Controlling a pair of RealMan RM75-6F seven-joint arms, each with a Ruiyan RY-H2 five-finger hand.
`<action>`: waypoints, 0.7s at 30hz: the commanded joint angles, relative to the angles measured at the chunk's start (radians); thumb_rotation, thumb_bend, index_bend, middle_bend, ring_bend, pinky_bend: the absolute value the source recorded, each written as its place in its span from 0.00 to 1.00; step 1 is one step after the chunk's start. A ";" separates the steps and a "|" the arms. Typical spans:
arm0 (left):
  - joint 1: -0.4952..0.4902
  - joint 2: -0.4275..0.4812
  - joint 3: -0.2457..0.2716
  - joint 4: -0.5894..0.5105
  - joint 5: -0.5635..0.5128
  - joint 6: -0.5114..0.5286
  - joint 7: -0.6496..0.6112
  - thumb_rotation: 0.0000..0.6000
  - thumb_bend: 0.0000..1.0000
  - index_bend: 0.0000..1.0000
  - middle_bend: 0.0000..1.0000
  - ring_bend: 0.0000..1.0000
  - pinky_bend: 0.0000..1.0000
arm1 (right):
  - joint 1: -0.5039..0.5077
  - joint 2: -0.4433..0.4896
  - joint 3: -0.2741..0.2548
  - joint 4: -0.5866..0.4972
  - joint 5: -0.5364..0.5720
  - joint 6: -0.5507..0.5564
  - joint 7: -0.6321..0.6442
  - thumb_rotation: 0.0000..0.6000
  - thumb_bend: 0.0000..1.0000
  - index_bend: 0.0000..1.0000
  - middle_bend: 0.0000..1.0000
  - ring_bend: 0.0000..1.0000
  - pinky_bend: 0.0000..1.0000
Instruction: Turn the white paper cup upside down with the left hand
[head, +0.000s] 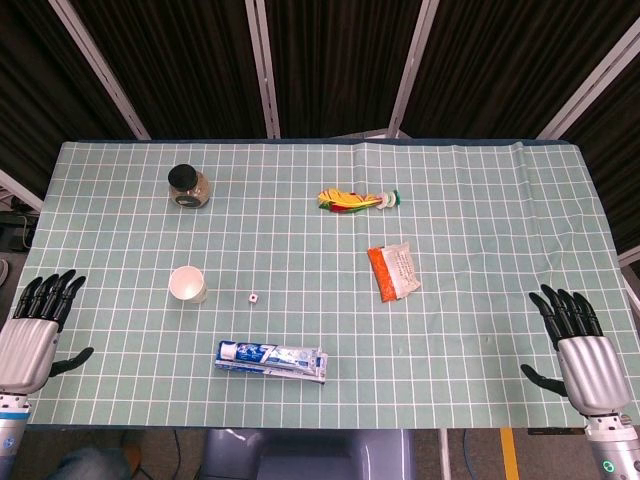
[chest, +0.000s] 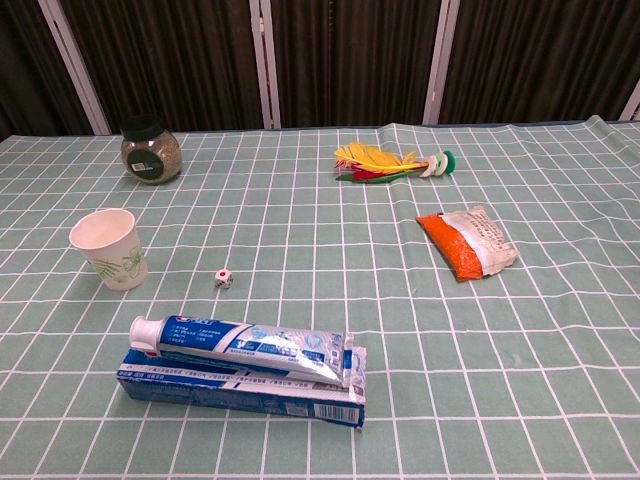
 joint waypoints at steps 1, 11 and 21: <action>0.000 0.000 0.000 0.001 0.000 -0.001 0.000 1.00 0.00 0.00 0.00 0.00 0.00 | 0.000 0.000 0.000 0.000 0.000 0.001 -0.001 1.00 0.00 0.06 0.00 0.00 0.00; -0.026 -0.018 -0.011 0.010 -0.014 -0.040 0.030 1.00 0.00 0.00 0.00 0.00 0.00 | 0.001 0.000 0.007 -0.003 0.016 -0.004 -0.011 1.00 0.00 0.06 0.00 0.00 0.00; -0.302 -0.162 -0.060 0.170 0.069 -0.368 0.385 1.00 0.00 0.00 0.00 0.00 0.00 | 0.009 0.001 0.038 0.009 0.091 -0.028 -0.013 1.00 0.00 0.06 0.00 0.00 0.00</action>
